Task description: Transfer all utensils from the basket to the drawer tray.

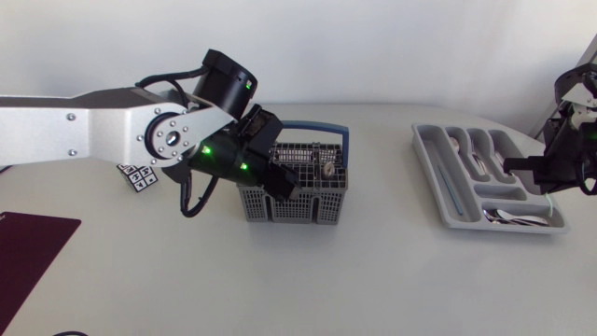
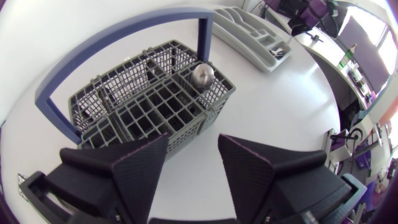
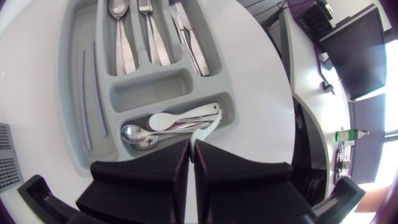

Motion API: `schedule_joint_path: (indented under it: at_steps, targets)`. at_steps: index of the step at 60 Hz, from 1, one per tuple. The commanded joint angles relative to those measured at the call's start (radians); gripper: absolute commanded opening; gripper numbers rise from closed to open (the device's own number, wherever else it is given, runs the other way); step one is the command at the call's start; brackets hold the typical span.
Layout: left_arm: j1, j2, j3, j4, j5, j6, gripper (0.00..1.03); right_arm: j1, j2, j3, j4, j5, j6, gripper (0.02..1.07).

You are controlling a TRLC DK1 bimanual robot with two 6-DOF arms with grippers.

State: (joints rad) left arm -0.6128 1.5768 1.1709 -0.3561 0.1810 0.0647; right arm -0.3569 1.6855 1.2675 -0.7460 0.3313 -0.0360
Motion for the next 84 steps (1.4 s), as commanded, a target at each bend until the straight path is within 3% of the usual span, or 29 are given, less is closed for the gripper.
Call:
schedule_joint_path:
  at_steps: [1, 22, 25, 31, 54, 58, 64, 71, 84]
  targets:
    - [-0.011, -0.012, -0.031, 0.011, -0.002, 0.007, 0.57, -0.022, 0.049, -0.031, 0.033, 0.028, -0.027, 0.08]
    - [-0.016, -0.011, -0.033, 0.011, -0.002, 0.006, 0.57, 0.009, 0.128, -0.068, 0.099, 0.06, -0.022, 0.09]
    - [-0.016, -0.011, -0.033, 0.011, -0.003, 0.006, 0.57, 0.026, 0.128, -0.08, 0.103, 0.071, -0.018, 0.19]
    - [-0.016, -0.011, -0.034, 0.011, -0.003, 0.006, 0.57, 0.058, 0.12, -0.102, 0.103, 0.075, -0.015, 0.54]
    - [-0.019, -0.011, -0.036, 0.012, -0.003, 0.007, 0.57, 0.148, 0.013, -0.097, 0.056, 0.051, 0.015, 0.84]
    - [-0.019, -0.011, -0.037, 0.012, -0.003, 0.009, 0.57, 0.165, -0.021, -0.083, 0.022, -0.003, 0.015, 0.89]
    - [-0.019, -0.011, -0.037, 0.012, -0.003, 0.009, 0.57, 0.191, -0.104, -0.071, -0.009, -0.118, 0.024, 0.89]
    - [-0.024, -0.011, -0.039, 0.016, -0.003, 0.009, 0.57, 0.234, -0.178, -0.069, -0.05, -0.321, 0.045, 0.89]
    - [-0.03, -0.011, -0.04, 0.016, -0.003, 0.009, 0.58, 0.406, -0.236, -0.077, -0.082, -0.485, 0.105, 0.89]
